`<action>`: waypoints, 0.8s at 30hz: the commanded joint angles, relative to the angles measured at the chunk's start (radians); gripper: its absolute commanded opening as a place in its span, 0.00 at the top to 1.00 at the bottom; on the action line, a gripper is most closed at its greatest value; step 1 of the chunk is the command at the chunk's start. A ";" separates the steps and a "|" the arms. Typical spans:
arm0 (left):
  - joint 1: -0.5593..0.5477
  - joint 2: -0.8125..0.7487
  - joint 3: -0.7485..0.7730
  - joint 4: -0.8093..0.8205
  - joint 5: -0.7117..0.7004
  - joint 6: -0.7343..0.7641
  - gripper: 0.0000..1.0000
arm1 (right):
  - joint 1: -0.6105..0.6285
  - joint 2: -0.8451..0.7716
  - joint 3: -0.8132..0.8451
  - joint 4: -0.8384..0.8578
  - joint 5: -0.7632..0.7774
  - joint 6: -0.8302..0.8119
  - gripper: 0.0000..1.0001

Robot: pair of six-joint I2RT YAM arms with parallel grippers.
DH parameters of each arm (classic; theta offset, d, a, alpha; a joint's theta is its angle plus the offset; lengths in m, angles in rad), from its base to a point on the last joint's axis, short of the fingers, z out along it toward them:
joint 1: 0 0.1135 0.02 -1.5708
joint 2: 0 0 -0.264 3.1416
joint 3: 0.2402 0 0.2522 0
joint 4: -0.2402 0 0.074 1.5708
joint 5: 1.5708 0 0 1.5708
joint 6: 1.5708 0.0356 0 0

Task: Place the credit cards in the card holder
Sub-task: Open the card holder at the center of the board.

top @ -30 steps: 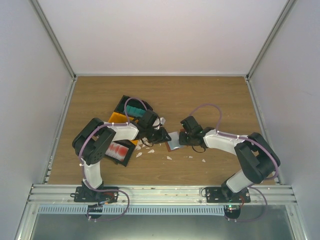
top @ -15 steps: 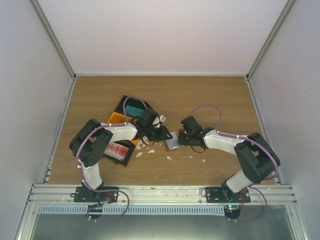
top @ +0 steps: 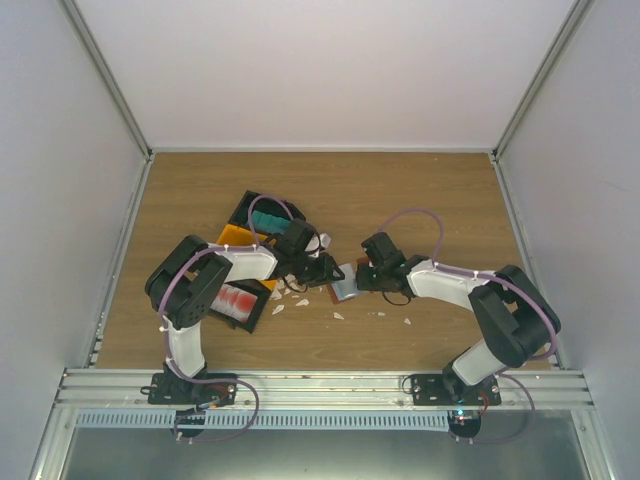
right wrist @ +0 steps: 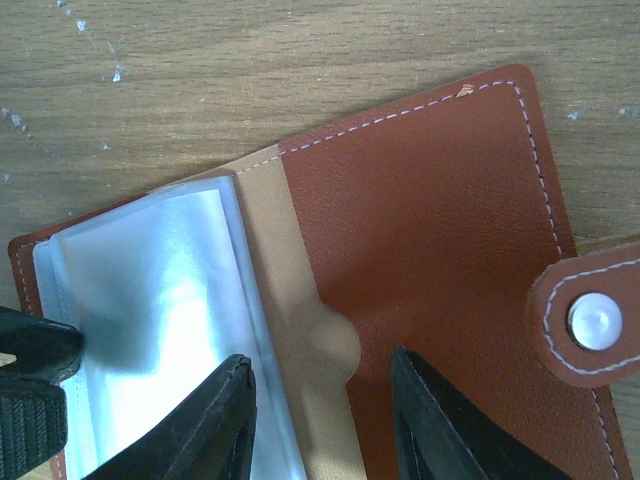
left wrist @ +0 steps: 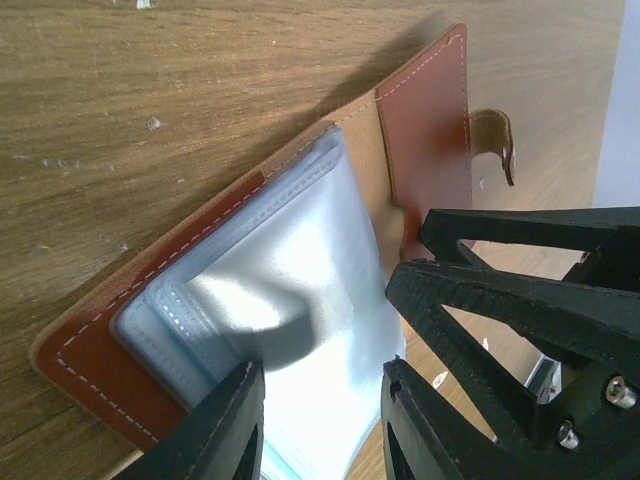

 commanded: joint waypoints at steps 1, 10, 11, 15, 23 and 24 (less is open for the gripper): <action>0.001 0.032 -0.009 -0.021 -0.029 -0.017 0.63 | 0.008 0.055 -0.048 -0.070 -0.074 0.020 0.61; -0.002 0.066 0.019 -0.002 0.033 -0.013 0.58 | 0.009 0.052 -0.053 -0.037 -0.143 0.003 0.59; -0.002 0.075 0.030 -0.002 0.042 -0.011 0.58 | 0.010 0.048 -0.060 -0.028 -0.161 0.003 0.59; -0.004 0.109 0.064 -0.002 0.064 0.003 0.58 | 0.009 0.026 -0.091 0.033 -0.245 -0.016 0.54; -0.004 0.115 0.092 -0.003 0.109 0.041 0.62 | 0.006 -0.013 -0.107 0.070 -0.304 -0.074 0.45; -0.004 0.117 0.094 0.022 0.123 0.041 0.62 | 0.007 -0.015 -0.103 0.065 -0.302 -0.083 0.43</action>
